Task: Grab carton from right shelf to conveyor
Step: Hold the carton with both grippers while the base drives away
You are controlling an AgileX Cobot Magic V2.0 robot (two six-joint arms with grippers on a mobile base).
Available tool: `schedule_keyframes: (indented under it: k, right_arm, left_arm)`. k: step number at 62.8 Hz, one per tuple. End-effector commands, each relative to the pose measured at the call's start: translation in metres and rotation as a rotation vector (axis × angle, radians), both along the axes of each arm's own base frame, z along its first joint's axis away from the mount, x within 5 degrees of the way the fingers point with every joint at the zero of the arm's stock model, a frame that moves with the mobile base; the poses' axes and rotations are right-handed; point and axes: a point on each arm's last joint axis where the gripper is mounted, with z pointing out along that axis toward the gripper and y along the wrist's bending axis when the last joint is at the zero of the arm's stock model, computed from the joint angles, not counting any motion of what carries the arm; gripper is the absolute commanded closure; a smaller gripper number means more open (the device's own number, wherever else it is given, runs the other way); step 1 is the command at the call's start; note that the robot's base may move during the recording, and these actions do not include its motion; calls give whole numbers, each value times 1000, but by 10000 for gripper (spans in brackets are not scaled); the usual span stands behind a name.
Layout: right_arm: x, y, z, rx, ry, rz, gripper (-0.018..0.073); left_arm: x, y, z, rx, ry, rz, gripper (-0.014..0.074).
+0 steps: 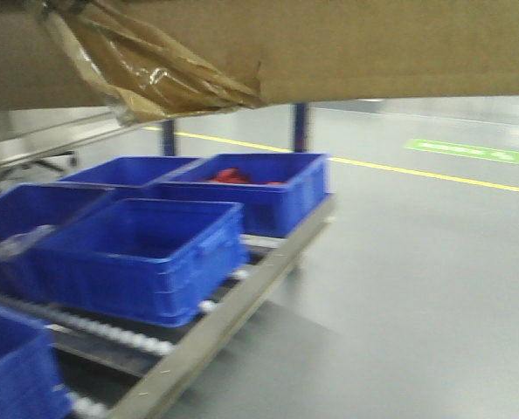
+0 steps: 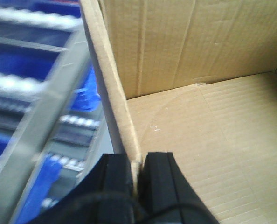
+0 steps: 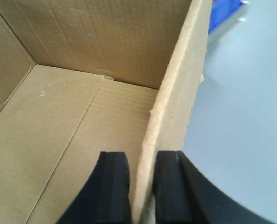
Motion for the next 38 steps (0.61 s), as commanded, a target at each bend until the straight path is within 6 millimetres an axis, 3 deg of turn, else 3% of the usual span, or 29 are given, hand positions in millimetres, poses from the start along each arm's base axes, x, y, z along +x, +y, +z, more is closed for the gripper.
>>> schedule_keyframes:
  k: [1,38]
  right_arm:
    - [-5,4,9,77,-41,32,626]
    - [-5,4,9,77,-41,32,626]
  left_arm:
    - [1,-3,4,-20,-39,-23,614]
    - [1,-3,4,-20,-39,-23,614]
